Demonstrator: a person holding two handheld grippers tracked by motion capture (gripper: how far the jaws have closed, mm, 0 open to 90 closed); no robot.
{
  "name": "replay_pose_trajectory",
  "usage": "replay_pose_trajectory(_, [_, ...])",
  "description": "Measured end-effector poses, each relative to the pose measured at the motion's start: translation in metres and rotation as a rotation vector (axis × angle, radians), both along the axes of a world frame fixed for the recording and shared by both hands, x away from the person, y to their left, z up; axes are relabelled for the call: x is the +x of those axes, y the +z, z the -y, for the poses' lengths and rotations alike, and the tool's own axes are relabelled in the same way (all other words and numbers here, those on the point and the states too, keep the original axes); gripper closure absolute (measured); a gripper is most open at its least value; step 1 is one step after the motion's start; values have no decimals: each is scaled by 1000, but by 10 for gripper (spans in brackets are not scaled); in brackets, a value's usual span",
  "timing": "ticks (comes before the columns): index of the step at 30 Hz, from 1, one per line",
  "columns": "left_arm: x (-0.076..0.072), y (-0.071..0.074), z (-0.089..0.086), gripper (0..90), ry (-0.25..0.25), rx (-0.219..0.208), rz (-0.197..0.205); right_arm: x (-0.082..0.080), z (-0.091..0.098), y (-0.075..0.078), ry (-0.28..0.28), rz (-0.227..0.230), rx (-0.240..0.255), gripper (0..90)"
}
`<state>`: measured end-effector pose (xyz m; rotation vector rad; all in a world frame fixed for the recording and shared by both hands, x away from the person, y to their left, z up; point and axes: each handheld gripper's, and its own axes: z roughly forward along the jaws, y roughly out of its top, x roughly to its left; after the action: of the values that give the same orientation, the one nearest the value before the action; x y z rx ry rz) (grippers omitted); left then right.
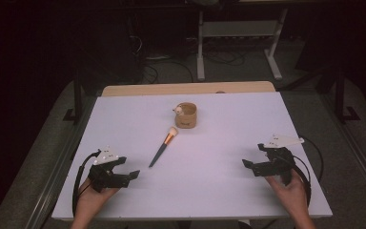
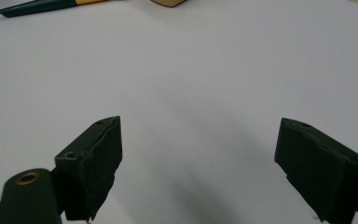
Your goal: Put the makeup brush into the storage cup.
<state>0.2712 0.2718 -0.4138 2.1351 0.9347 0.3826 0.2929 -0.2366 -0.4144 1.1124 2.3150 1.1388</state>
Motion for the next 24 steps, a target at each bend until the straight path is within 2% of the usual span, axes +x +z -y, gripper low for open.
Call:
replay_pose_trajectory(2, [0, -1, 2, 251, 10, -9, -9, 0, 1, -1, -2, -5, 2, 140])
replay_pose_trajectory(12, [2, -1, 9, 255, -11, 11, -13, 2, 2, 1, -9, -8, 2, 140])
replay_pose_trajectory(17, [8, 3, 16, 272, -6, -3, -12, 2, 2, 4, -11, 1, -1, 140])
replay_pose_trajectory(18, [11, 3, 18, 272, -9, -4, -16, 2, 2, 4, -11, 1, -1, 140])
replay_pose_trajectory(19, [17, 4, 23, 276, -17, 24, -19, 2, 2, 4, -14, 2, 3, 140])
replay_pose_trajectory(22, [22, 5, 29, 288, -18, 19, -26, 2, 2, 5, -15, -3, 1, 140])
replay_pose_trajectory(24, [32, 6, 38, 289, -25, 45, -31, 1, 0, 5, -12, 6, -4, 141])
